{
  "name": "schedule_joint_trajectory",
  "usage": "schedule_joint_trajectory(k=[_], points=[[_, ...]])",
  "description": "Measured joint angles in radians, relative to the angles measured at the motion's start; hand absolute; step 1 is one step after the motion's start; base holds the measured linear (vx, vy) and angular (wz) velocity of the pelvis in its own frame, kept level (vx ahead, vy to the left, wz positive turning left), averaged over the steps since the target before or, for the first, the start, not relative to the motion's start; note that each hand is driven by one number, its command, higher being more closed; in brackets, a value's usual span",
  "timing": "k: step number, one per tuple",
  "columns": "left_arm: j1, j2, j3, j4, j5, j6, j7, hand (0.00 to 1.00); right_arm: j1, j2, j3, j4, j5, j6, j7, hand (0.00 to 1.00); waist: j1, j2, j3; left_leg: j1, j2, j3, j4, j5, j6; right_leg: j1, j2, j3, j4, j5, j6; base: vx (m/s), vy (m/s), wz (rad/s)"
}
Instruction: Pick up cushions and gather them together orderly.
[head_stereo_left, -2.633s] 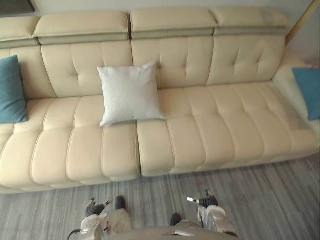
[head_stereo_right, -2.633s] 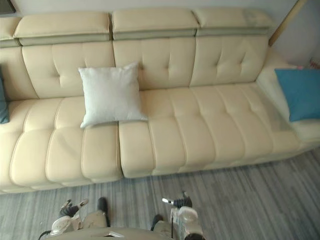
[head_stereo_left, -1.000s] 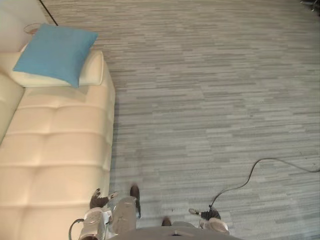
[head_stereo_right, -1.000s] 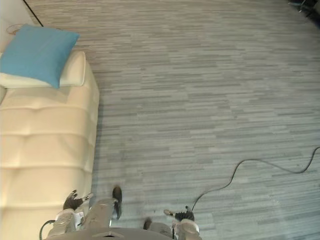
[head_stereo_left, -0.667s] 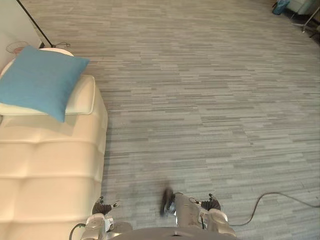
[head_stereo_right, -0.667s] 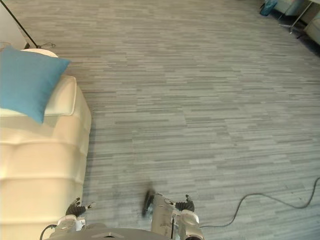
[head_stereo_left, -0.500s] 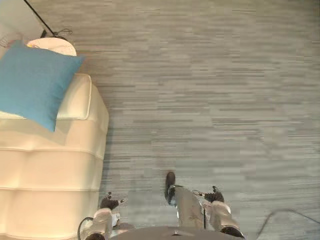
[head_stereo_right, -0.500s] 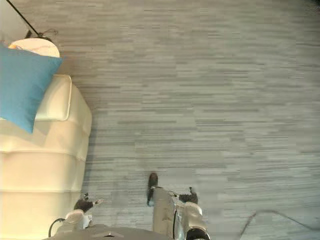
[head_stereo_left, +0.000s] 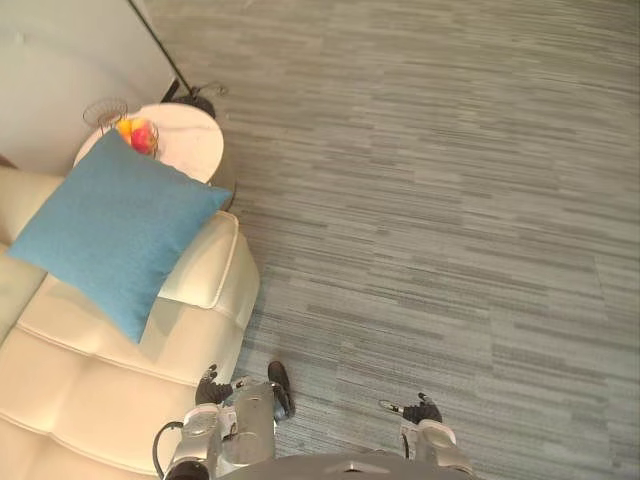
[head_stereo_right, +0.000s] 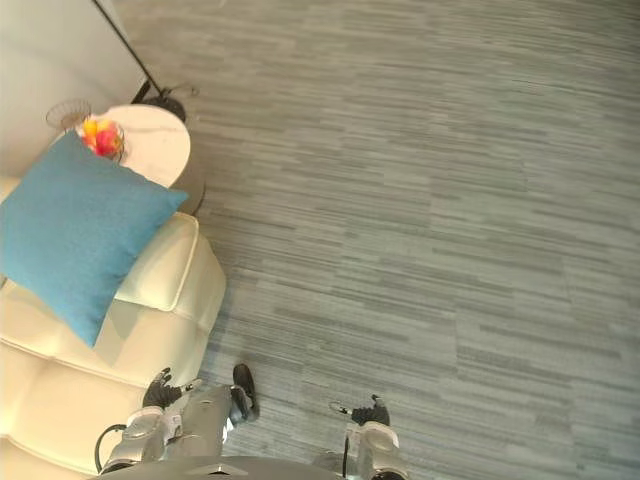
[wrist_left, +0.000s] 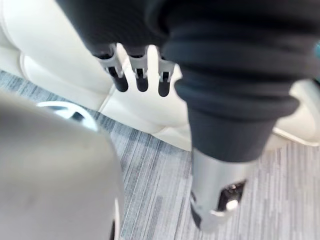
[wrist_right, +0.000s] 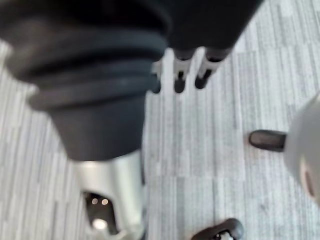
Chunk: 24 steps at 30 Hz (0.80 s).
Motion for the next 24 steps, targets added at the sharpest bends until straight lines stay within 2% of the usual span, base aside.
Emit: schedule_joint_trajectory(k=[1, 3, 4, 5, 6, 7, 8, 10, 11, 13, 14, 16, 17, 18, 19, 20, 21, 23, 24], points=[[-0.001, 0.003, 0.007, 0.001, 0.0, 0.0, 0.0, 0.0, -0.009, 0.0, 0.002, 0.002, -0.002, 0.0, 0.001, 0.0, 0.006, -0.004, -0.001, 0.002, -0.006, -0.001, 0.024, -0.022, 0.023, 0.017, -0.003, 0.01, 0.003, 0.036, 0.014, 0.46, 0.168, 0.54], [0.0, 0.003, 0.014, 0.011, 0.0, 0.0, 0.0, 0.0, -0.014, -0.004, 0.006, 0.007, -0.004, -0.005, 0.002, 0.0, 0.015, -0.004, -0.009, 0.025, -0.019, 0.0, 0.048, -0.065, 0.027, 0.019, -0.015, 0.017, 0.078, 0.061, 0.051, 0.41, 0.191, 0.5], [0.003, 0.006, 0.028, 0.03, 0.0, 0.0, 0.001, 0.0, -0.017, -0.013, 0.014, 0.036, -0.006, -0.006, 0.005, 0.0, 0.014, -0.006, -0.012, 0.083, -0.035, -0.034, 0.038, -0.115, 0.016, -0.032, -0.049, 0.031, 0.307, 0.073, 0.071, 0.47, 0.226, 0.73], [0.004, 0.011, 0.024, 0.041, 0.0, 0.004, 0.002, 0.0, -0.015, -0.016, 0.014, 0.04, -0.007, -0.004, 0.006, 0.0, 0.004, -0.008, -0.013, 0.109, -0.05, -0.068, 0.033, -0.127, 0.015, -0.088, -0.075, 0.056, 0.479, 0.103, 0.118, 0.37, 0.156, 0.91], [0.004, 0.017, 0.01, 0.05, 0.0, 0.009, 0.002, 0.0, -0.008, -0.015, 0.015, 0.041, -0.011, -0.004, 0.006, 0.0, -0.011, -0.013, -0.014, 0.13, -0.066, -0.102, 0.023, -0.134, 0.016, -0.147, -0.083, 0.093, 0.625, 0.112, 0.142, 0.31, 0.027, 1.37], [0.004, 0.033, -0.011, 0.063, 0.001, 0.014, 0.003, 0.0, 0.015, -0.016, 0.017, 0.039, -0.024, -0.004, 0.006, 0.0, -0.034, -0.02, -0.016, 0.17, -0.094, -0.173, 0.011, -0.146, 0.022, -0.23, -0.081, 0.127, 0.815, 0.043, 0.123, 0.3, 0.002, 1.57], [0.008, 0.033, -0.011, 0.067, 0.002, 0.016, 0.004, 0.0, 0.039, -0.018, 0.018, 0.031, -0.026, -0.005, 0.006, 0.0, -0.037, -0.02, -0.016, 0.208, -0.108, -0.219, 0.0, -0.154, 0.025, -0.283, -0.072, 0.145, 0.874, -0.001, 0.085, 0.35, -0.029, 1.49], [0.019, 0.032, -0.011, 0.059, 0.003, 0.017, 0.008, 0.0, 0.06, -0.018, 0.016, -0.013, -0.023, -0.008, 0.009, 0.0, -0.038, -0.016, -0.017, 0.265, -0.118, -0.296, -0.016, -0.182, 0.026, -0.385, -0.032, 0.185, 0.855, -0.056, 0.043, 0.31, -0.101, 1.31], [0.019, 0.028, -0.01, 0.056, 0.002, 0.018, 0.009, 0.0, 0.067, -0.013, 0.013, -0.028, -0.022, -0.014, 0.013, 0.0, -0.039, -0.014, -0.021, 0.298, -0.115, -0.361, -0.023, -0.195, 0.015, -0.441, 0.007, 0.216, 0.757, -0.081, 0.022, 0.29, -0.159, 1.34], [0.021, 0.023, -0.009, 0.052, 0.002, 0.018, 0.008, 0.0, 0.073, -0.008, 0.01, -0.037, -0.021, -0.013, 0.015, 0.0, -0.038, -0.018, -0.023, 0.317, -0.113, -0.408, -0.03, -0.205, 0.006, -0.462, 0.036, 0.242, 0.648, -0.086, 0.015, 0.19, -0.159, 1.13], [0.019, 0.009, -0.009, 0.048, 0.002, 0.019, 0.008, 0.0, 0.076, 0.004, -0.003, -0.044, -0.021, -0.013, 0.017, 0.0, -0.039, -0.02, -0.024, 0.338, -0.11, -0.479, -0.029, -0.225, -0.012, -0.482, 0.068, 0.301, 0.48, -0.077, 0.014, 0.26, -0.273, 1.38], [0.017, 0.003, -0.001, 0.046, 0.005, 0.019, 0.008, 0.0, 0.073, 0.007, -0.007, -0.044, -0.02, -0.013, 0.018, 0.0, -0.04, -0.02, -0.024, 0.351, -0.106, -0.541, -0.024, -0.249, -0.034, -0.488, 0.089, 0.359, 0.321, -0.036, 0.026, 0.34, -0.348, 1.32], [0.019, 0.0, 0.016, 0.045, 0.006, 0.019, 0.008, 0.0, 0.077, 0.009, -0.007, -0.044, -0.021, -0.011, 0.018, 0.0, -0.04, -0.029, -0.029, 0.355, -0.111, -0.592, 0.0, -0.285, -0.058, -0.479, 0.091, 0.41, 0.205, 0.001, 0.03, 0.41, -0.409, 1.21], [0.021, -0.005, 0.03, 0.045, 0.009, 0.019, 0.008, 0.0, 0.077, 0.009, -0.008, -0.044, -0.02, -0.01, 0.019, 0.0, -0.04, -0.027, -0.032, 0.355, -0.113, -0.629, 0.022, -0.311, -0.071, -0.473, 0.096, 0.413, 0.222, 0.08, 0.023, 0.5, -0.5, 1.49], [0.026, -0.018, 0.038, 0.048, 0.024, 0.019, 0.008, 0.0, 0.078, 0.011, -0.019, -0.045, -0.021, -0.009, 0.02, 0.0, -0.036, -0.022, -0.047, 0.36, -0.101, -0.669, 0.022, -0.325, -0.099, -0.481, 0.107, 0.391, 0.277, 0.1, -0.001, 0.34, -0.343, 1.03], [0.034, -0.021, 0.039, 0.049, 0.03, 0.019, 0.008, 0.0, 0.077, 0.009, -0.03, -0.045, -0.021, -0.009, 0.02, 0.0, -0.033, -0.01, -0.049, 0.361, -0.091, -0.682, 0.022, -0.326, -0.109, -0.484, 0.111, 0.373, 0.3, 0.08, -0.028, 0.38, -0.352, 1.25], [0.041, -0.044, 0.047, 0.048, 0.044, 0.018, 0.008, 0.0, 0.076, 0.002, -0.043, -0.047, -0.021, -0.012, 0.02, 0.0, -0.033, 0.02, -0.056, 0.346, -0.059, -0.684, 0.048, -0.329, -0.12, -0.476, 0.11, 0.296, 0.333, 0.033, -0.047, 0.37, -0.291, 1.24], [0.044, -0.055, 0.053, 0.048, 0.046, 0.018, 0.008, 0.0, 0.075, -0.008, -0.039, -0.052, -0.021, -0.013, 0.02, 0.0, -0.053, 0.042, -0.062, 0.312, -0.028, -0.672, 0.114, -0.323, -0.147, -0.439, 0.103, 0.218, 0.334, 0.008, -0.067, 0.41, -0.293, 1.34], [0.036, -0.057, 0.066, 0.047, 0.05, 0.018, 0.007, 0.0, 0.076, -0.011, -0.024, -0.052, -0.021, -0.013, 0.02, 0.0, -0.05, 0.046, -0.06, 0.26, 0.005, -0.612, 0.217, -0.309, -0.21, -0.401, 0.105, 0.164, 0.322, -0.012, -0.087, 0.32, -0.227, 1.1]])
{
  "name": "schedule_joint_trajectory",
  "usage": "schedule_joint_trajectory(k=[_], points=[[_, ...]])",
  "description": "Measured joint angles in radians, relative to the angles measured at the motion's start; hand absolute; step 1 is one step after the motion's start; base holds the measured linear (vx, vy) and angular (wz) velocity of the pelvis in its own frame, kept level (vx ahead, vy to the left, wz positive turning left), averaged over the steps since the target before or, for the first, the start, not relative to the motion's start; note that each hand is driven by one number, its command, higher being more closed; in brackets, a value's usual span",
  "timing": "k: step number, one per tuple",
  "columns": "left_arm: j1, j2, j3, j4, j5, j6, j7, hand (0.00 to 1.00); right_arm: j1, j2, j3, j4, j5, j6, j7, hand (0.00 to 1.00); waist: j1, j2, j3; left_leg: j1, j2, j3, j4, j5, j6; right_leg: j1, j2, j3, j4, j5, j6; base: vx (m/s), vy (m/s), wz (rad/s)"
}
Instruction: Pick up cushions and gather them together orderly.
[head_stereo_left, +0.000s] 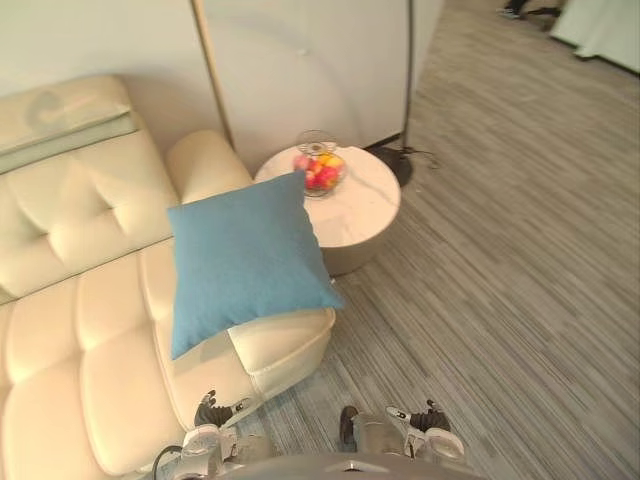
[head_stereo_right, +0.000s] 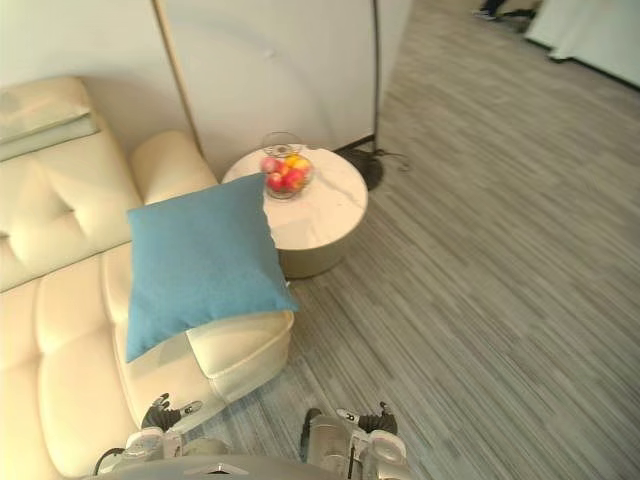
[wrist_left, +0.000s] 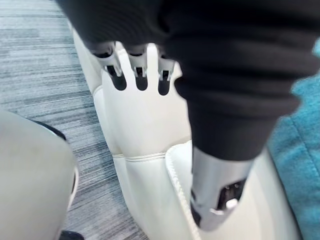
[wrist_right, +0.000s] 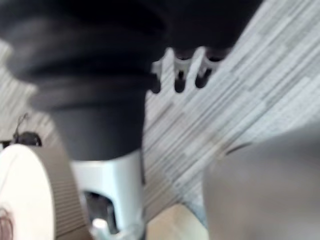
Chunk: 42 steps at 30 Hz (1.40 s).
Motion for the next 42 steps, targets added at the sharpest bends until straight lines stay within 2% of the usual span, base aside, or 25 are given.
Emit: schedule_joint_trajectory(k=[1, 2, 4, 6, 7, 8, 9, 10, 13, 18, 19, 21, 22, 26, 28, 31, 36, 37, 39, 40, 42], points=[[-0.007, -0.001, 0.012, -0.004, 0.0, 0.0, 0.001, 0.0, -0.001, 0.003, 0.005, 0.0, 0.0, 0.0, 0.0, 0.0, 0.014, 0.0, 0.001, -0.055, 0.036, 0.091, 0.111, 0.01, -0.023, 0.031, 0.002, -0.04, -0.014, -0.012, -0.017, 0.29, -0.21, 0.91], [-0.008, -0.001, 0.014, -0.008, 0.0, 0.0, 0.001, 0.0, -0.002, 0.004, 0.011, 0.0, 0.0, 0.0, 0.0, 0.0, 0.018, -0.001, 0.001, -0.077, 0.052, 0.133, 0.15, 0.01, -0.023, 0.045, 0.004, -0.053, -0.021, -0.015, -0.022, 0.24, -0.157, 0.7], [-0.007, -0.001, 0.011, -0.02, -0.001, 0.0, 0.003, 0.0, -0.002, 0.006, 0.034, -0.003, 0.001, 0.0, 0.0, 0.0, 0.016, -0.003, 0.001, -0.119, 0.132, 0.36, 0.181, 0.008, 0.023, 0.12, -0.003, -0.113, -0.08, -0.015, -0.024, 0.21, -0.081, 0.67], [-0.011, -0.001, 0.004, -0.02, -0.001, 0.0, 0.003, 0.0, 0.003, 0.009, 0.03, -0.012, 0.007, 0.001, 0.0, 0.0, 0.014, -0.003, 0.0, -0.115, 0.154, 0.457, 0.106, 0.01, 0.044, 0.15, -0.019, -0.138, -0.099, -0.014, -0.022, 0.17, 0.026, 0.6], [-0.026, -0.008, 0.0, -0.019, -0.001, 0.0, 0.003, 0.0, 0.011, 0.014, 0.02, -0.041, 0.021, 0.001, 0.0, 0.0, 0.011, 0.003, -0.003, -0.119, 0.167, 0.52, -0.019, 0.105, 0.082, 0.157, -0.028, -0.16, -0.099, -0.01, -0.011, 0.13, 0.064, 0.58], [-0.025, -0.01, -0.002, -0.017, 0.001, 0.0, 0.003, 0.0, 0.01, 0.013, 0.016, -0.042, 0.022, 0.001, -0.001, 0.0, 0.011, 0.004, -0.005, -0.118, 0.164, 0.528, -0.051, 0.125, 0.065, 0.158, -0.026, -0.158, -0.103, -0.011, 0.0, 0.13, 0.102, 0.46], [-0.031, -0.007, -0.008, -0.014, 0.002, 0.0, 0.003, 0.0, 0.004, 0.019, 0.015, -0.041, 0.023, 0.003, -0.001, 0.0, 0.013, -0.008, -0.011, -0.095, 0.137, 0.53, -0.102, 0.132, 0.065, 0.16, -0.031, -0.15, -0.126, 0.0, 0.017, 0.09, 0.076, 0.27], [-0.032, 0.023, -0.034, -0.007, 0.002, 0.0, 0.003, 0.0, -0.002, 0.046, 0.018, -0.04, 0.023, 0.003, 0.0, 0.0, 0.015, -0.05, -0.015, -0.071, 0.09, 0.533, -0.181, 0.168, 0.07, 0.169, -0.047, -0.123, -0.174, 0.02, 0.034, 0.11, 0.106, 0.25], [-0.022, 0.05, -0.051, 0.021, 0.002, 0.001, 0.002, 0.0, 0.001, 0.06, 0.005, -0.034, 0.022, 0.004, 0.0, 0.0, 0.01, -0.072, -0.024, -0.002, 0.034, 0.536, -0.302, 0.221, 0.081, 0.215, -0.064, -0.075, -0.247, 0.063, 0.043, 0.06, 0.104, 0.12], [0.002, 0.073, -0.042, 0.035, -0.009, 0.001, 0.003, 0.0, -0.008, 0.047, -0.025, -0.088, 0.022, 0.004, -0.006, 0.0, 0.006, -0.069, -0.037, 0.067, -0.014, 0.545, -0.463, 0.305, 0.08, 0.227, -0.077, -0.024, -0.298, 0.085, 0.068, -0.05, 0.022, -0.08], [0.008, 0.075, -0.029, 0.04, -0.014, 0.002, 0.004, 0.0, -0.005, 0.031, -0.026, -0.137, 0.022, 0.004, -0.01, 0.0, 0.004, -0.064, -0.04, 0.086, -0.019, 0.546, -0.524, 0.342, 0.078, 0.219, -0.072, -0.016, -0.309, 0.1, 0.065, -0.11, -0.017, -0.13], [0.018, 0.082, -0.022, 0.04, -0.021, 0.002, 0.004, 0.0, -0.009, 0.002, -0.039, -0.178, 0.022, 0.004, -0.013, 0.0, -0.005, -0.061, -0.044, 0.106, -0.027, 0.543, -0.577, 0.375, 0.079, 0.215, -0.064, -0.012, -0.313, 0.108, 0.065, -0.13, -0.006, -0.09], [0.025, 0.091, 0.004, 0.038, -0.029, 0.002, 0.004, 0.0, -0.01, -0.041, -0.056, -0.226, 0.02, 0.004, -0.017, 0.0, -0.01, -0.057, -0.046, 0.125, -0.031, 0.536, -0.623, 0.4, 0.08, 0.214, -0.06, -0.012, -0.316, 0.114, 0.064, -0.14, 0.008, 0.0], [0.041, 0.153, 0.067, 0.019, -0.049, 0.003, 0.012, 0.0, -0.03, -0.152, -0.062, -0.315, 0.019, -0.002, -0.017, 0.0, -0.012, -0.056, -0.049, 0.126, -0.033, 0.534, -0.626, 0.402, 0.077, 0.212, -0.059, 0.004, -0.331, 0.115, 0.065, -0.15, 0.03, -0.07], [0.042, 0.215, 0.102, -0.015, -0.062, 0.005, 0.031, 0.0, -0.076, -0.202, -0.061, -0.325, 0.023, -0.014, -0.017, 0.0, -0.013, -0.055, -0.049, 0.116, -0.035, 0.524, -0.626, 0.403, 0.076, 0.208, -0.055, 0.022, -0.347, 0.127, 0.063, -0.12, 0.048, -0.05], [0.033, 0.263, 0.103, -0.111, -0.096, 0.002, 0.046, 0.0, -0.114, -0.226, -0.039, -0.349, 0.031, -0.019, -0.014, 0.0, -0.012, -0.049, -0.054, 0.093, -0.046, 0.494, -0.626, 0.4, 0.08, 0.201, -0.049, 0.048, -0.37, 0.128, 0.063, -0.06, 0.048, 0.1], [-0.038, 0.279, 0.078, -0.206, -0.143, -0.006, 0.068, 0.0, -0.207, -0.225, 0.04, -0.35, 0.037, -0.019, -0.015, 0.0, 0.002, -0.044, -0.053, 0.037, -0.065, 0.47, -0.625, 0.402, 0.084, 0.163, -0.048, 0.065, -0.396, 0.145, 0.063, 0.0, 0.059, 0.11], [-0.075, 0.281, 0.063, -0.223, -0.154, -0.011, 0.07, 0.0, -0.249, -0.226, 0.058, -0.35, 0.037, -0.019, -0.016, 0.0, 0.007, -0.046, -0.042, 0.006, -0.068, 0.466, -0.619, 0.421, 0.101, 0.135, -0.051, 0.067, -0.398, 0.18, 0.059, 0.02, 0.059, 0.14], [-0.142, 0.288, 0.038, -0.225, -0.176, -0.011, 0.072, 0.0, -0.312, -0.228, 0.078, -0.35, 0.038, -0.02, -0.016, 0.0, 0.01, -0.046, -0.013, -0.04, -0.067, 0.451, -0.618, 0.442, 0.111, 0.104, -0.048, 0.062, -0.404, 0.213, 0.064, 0.01, 0.031, 0.16], [-0.216, 0.298, 0.016, -0.225, -0.189, -0.012, 0.074, 0.0, -0.389, -0.227, 0.096, -0.35, 0.038, -0.02, -0.017, 0.0, 0.014, -0.048, 0.026, -0.099, -0.063, 0.446, -0.595, 0.461, 0.126, 0.062, -0.045, 0.056, -0.408, 0.234, 0.062, -0.02, 0.011, 0.17], [-0.293, 0.301, -0.012, -0.225, -0.206, -0.013, 0.086, 0.0, -0.465, -0.23, 0.117, -0.35, 0.041, -0.02, -0.02, 0.0, 0.013, -0.046, 0.068, -0.161, -0.057, 0.434, -0.551, 0.458, 0.129, 0.027, -0.045, 0.044, -0.406, 0.245, 0.061, -0.05, 0.008, 0.18]])
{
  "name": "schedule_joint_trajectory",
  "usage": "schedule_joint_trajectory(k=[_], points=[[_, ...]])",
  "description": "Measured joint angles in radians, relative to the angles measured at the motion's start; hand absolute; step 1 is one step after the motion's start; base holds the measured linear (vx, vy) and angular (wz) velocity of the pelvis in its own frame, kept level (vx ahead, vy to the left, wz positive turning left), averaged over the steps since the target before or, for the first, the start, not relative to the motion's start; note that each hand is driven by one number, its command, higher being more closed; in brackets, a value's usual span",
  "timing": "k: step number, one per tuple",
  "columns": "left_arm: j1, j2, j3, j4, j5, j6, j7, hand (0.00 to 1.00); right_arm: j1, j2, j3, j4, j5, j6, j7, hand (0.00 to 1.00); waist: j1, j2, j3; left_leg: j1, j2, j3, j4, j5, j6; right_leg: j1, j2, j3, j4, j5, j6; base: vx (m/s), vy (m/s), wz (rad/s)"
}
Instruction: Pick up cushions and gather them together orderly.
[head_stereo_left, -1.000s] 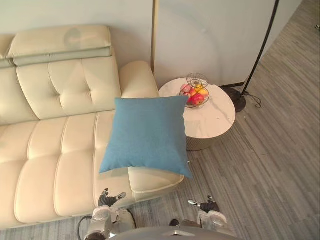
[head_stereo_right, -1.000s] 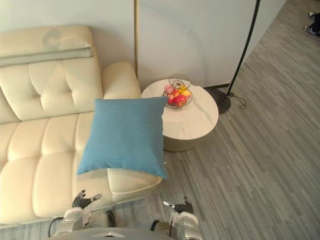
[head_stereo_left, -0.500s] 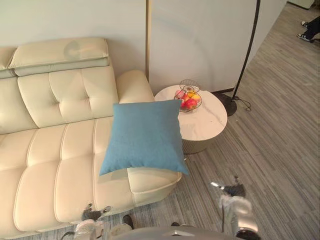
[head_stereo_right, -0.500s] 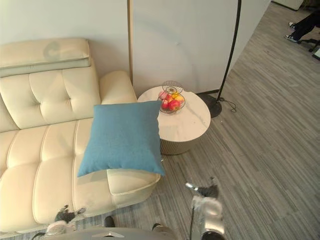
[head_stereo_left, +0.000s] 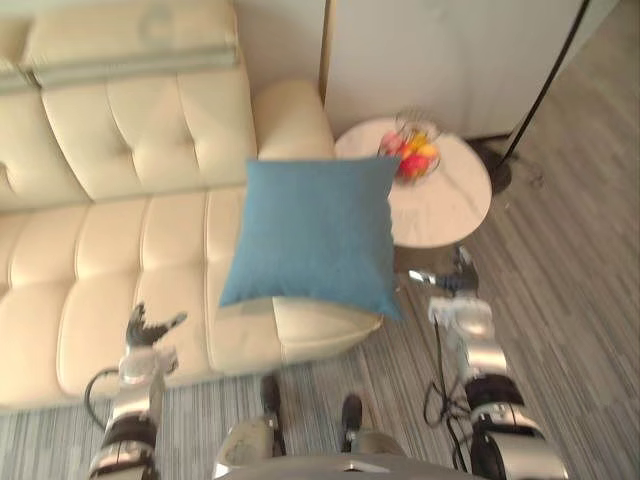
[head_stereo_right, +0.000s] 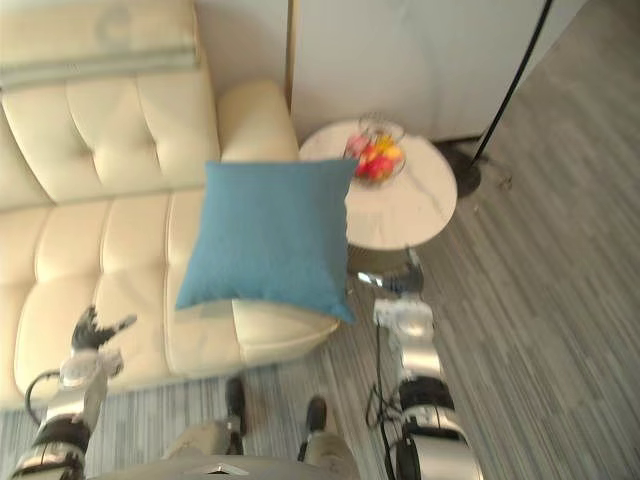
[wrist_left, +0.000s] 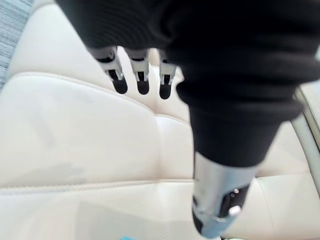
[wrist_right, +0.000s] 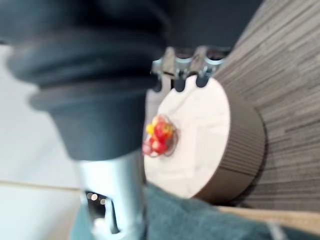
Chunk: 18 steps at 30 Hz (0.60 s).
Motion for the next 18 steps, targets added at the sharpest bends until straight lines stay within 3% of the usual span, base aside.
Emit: schedule_joint_trajectory(k=[8, 9, 14, 15, 18], points=[[-0.362, 0.046, -0.153, 0.073, -0.04, -0.02, 0.026, 0.0, -0.295, -0.029, 0.132, 0.012, 0.055, 0.002, -0.051, 0.0, -0.002, 0.01, 0.146, -0.186, 0.019, -0.014, 0.082, 0.01, 0.008, -0.208, -0.001, -0.002, 0.132, -0.012, -0.008, -0.08, 0.004, 0.0], [-0.402, 0.046, -0.171, 0.083, -0.04, -0.02, 0.026, 0.0, -0.321, -0.033, 0.148, 0.012, 0.067, 0.002, -0.066, 1.0, -0.003, 0.012, 0.161, -0.205, 0.02, -0.014, 0.09, 0.01, 0.008, -0.235, -0.003, -0.002, 0.161, -0.02, -0.008, -0.08, 0.001, 0.03], [-0.52, 0.032, -0.242, 0.092, -0.052, -0.02, 0.027, 0.0, -0.409, 0.002, 0.204, 0.003, 0.1, 0.002, -0.078, 1.0, -0.011, 0.012, 0.177, -0.296, 0.028, -0.009, 0.116, 0.018, 0.0, -0.359, -0.016, -0.005, 0.26, -0.049, -0.02, -0.08, -0.002, 0.02], [-0.533, 0.028, -0.248, 0.092, -0.059, -0.019, 0.027, 1.0, -0.422, 0.011, 0.218, -0.002, 0.104, 0.002, -0.092, 1.0, -0.016, 0.012, 0.184, -0.303, 0.031, -0.008, 0.121, 0.017, 0.0, -0.371, -0.016, -0.004, 0.274, -0.054, -0.023, -0.08, -0.031, -0.03], [-0.575, 0.011, -0.252, 0.09, -0.062, -0.018, 0.042, 1.0, -0.441, 0.01, 0.234, -0.058, 0.105, 0.003, -0.108, 1.0, -0.018, 0.012, 0.189, -0.344, 0.05, 0.015, 0.136, 0.015, -0.001, -0.417, -0.01, -0.004, 0.291, -0.057, -0.027, -0.06, -0.028, -0.05]])
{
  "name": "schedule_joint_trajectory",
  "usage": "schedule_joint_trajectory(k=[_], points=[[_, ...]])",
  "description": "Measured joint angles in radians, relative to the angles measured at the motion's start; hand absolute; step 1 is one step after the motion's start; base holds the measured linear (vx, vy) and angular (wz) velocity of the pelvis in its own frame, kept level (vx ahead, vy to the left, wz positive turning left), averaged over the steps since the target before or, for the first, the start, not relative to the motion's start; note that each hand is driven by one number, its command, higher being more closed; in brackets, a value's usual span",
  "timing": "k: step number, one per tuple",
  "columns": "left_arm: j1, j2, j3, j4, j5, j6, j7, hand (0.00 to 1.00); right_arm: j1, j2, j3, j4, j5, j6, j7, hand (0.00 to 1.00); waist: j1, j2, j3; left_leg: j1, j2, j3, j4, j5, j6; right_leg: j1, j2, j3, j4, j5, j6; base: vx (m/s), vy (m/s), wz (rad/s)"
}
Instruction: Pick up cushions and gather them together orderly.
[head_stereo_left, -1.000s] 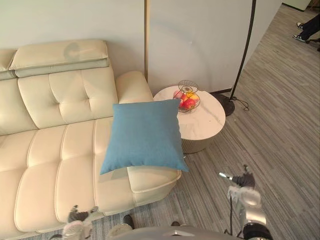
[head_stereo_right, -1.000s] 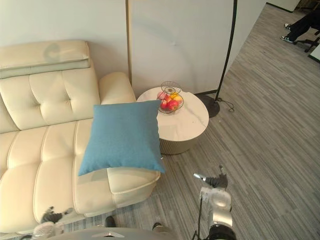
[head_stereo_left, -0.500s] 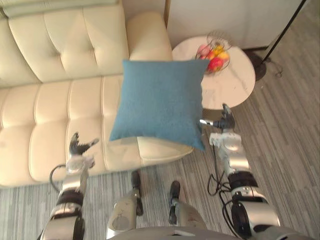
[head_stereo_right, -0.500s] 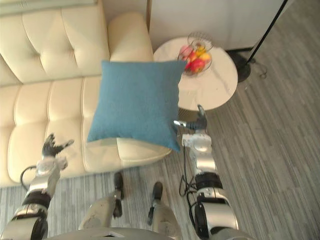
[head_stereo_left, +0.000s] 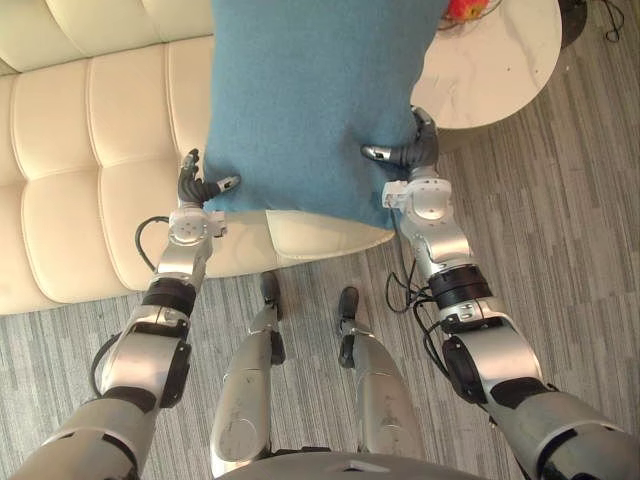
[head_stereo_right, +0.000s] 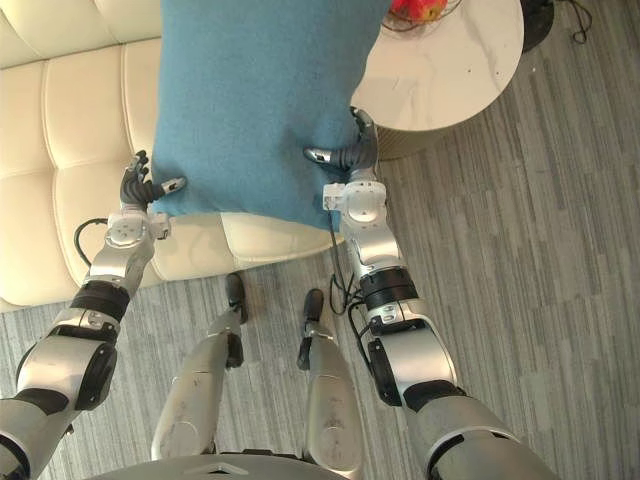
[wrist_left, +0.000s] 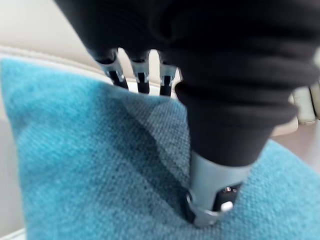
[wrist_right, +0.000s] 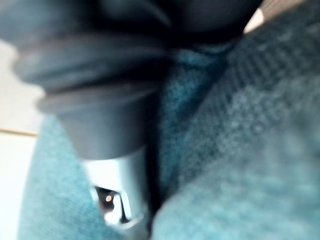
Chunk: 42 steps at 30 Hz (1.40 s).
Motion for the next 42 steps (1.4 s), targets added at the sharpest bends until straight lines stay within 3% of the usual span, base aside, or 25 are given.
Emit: schedule_joint_trajectory(k=[9, 16, 20, 24, 30, 36, 40, 42], points=[[-0.011, 0.008, 0.013, -0.09, -0.057, 0.002, 0.011, 1.0, 0.0, 0.025, 0.0, -0.124, 0.051, 0.004, -0.005, 1.0, 0.01, 0.0, 0.003, -0.024, 0.027, 0.029, 0.035, -0.013, -0.01, -0.019, 0.014, 0.003, 0.014, -0.001, -0.006, 0.0, -0.032, -0.05], [0.071, 0.006, 0.012, -0.217, -0.064, 0.002, 0.011, 1.0, 0.147, 0.074, -0.002, -0.227, 0.077, -0.004, -0.004, 1.0, 0.009, 0.0, 0.003, 0.036, 0.027, 0.03, 0.037, -0.033, -0.019, 0.044, 0.011, -0.001, 0.017, -0.023, -0.011, 0.03, -0.011, 0.02], [0.188, -0.013, 0.011, -0.368, -0.064, 0.002, 0.012, 1.0, 0.299, 0.095, -0.001, -0.322, 0.077, -0.006, -0.001, 1.0, 0.0, 0.0, 0.002, 0.092, 0.025, 0.028, 0.027, -0.041, -0.026, 0.097, 0.009, -0.01, 0.022, -0.045, -0.013, 0.07, -0.033, 0.05], [0.368, -0.104, 0.013, -0.587, -0.062, 0.002, 0.035, 1.0, 0.47, 0.117, -0.002, -0.43, 0.078, -0.01, 0.009, 1.0, -0.018, 0.0, -0.002, 0.189, 0.007, 0.008, 0.002, -0.041, -0.026, 0.198, -0.003, -0.04, 0.021, -0.08, -0.007, 0.1, -0.017, 0.21], [0.718, -0.221, 0.012, -0.82, -0.014, 0.0, 0.043, 1.0, 0.728, 0.166, 0.003, -0.491, 0.091, -0.04, 0.129, 1.0, -0.034, 0.012, -0.135, 0.337, -0.02, -0.025, -0.137, -0.016, -0.037, 0.339, 0.003, -0.063, -0.077, -0.086, 0.002, 0.14, -0.005, 0.12], [0.909, -0.252, 0.012, -0.921, -0.012, -0.027, 0.022, 1.0, 0.874, 0.182, 0.028, -0.606, 0.086, -0.067, 0.196, 1.0, -0.029, 0.016, -0.195, 0.424, -0.028, -0.067, -0.16, -0.019, -0.04, 0.479, 0.01, -0.104, -0.161, -0.081, 0.008, 0.11, -0.001, 0.22], [0.968, -0.256, 0.013, -0.978, 0.003, -0.037, 0.003, 1.0, 0.896, 0.186, 0.029, -0.643, 0.07, -0.084, 0.2, 1.0, -0.017, 0.018, -0.195, 0.355, -0.025, -0.116, -0.011, -0.069, -0.052, 0.503, 0.0, -0.162, -0.139, -0.094, 0.009, -0.03, 0.014, 0.44], [1.018, -0.267, 0.014, -1.031, 0.008, -0.047, 0.002, 1.0, 0.917, 0.184, 0.036, -0.711, 0.057, -0.085, 0.199, 1.0, -0.007, 0.025, -0.194, 0.289, -0.029, -0.149, 0.085, -0.095, -0.074, 0.487, -0.021, -0.229, -0.054, -0.142, 0.005, -0.11, 0.03, 0.82]])
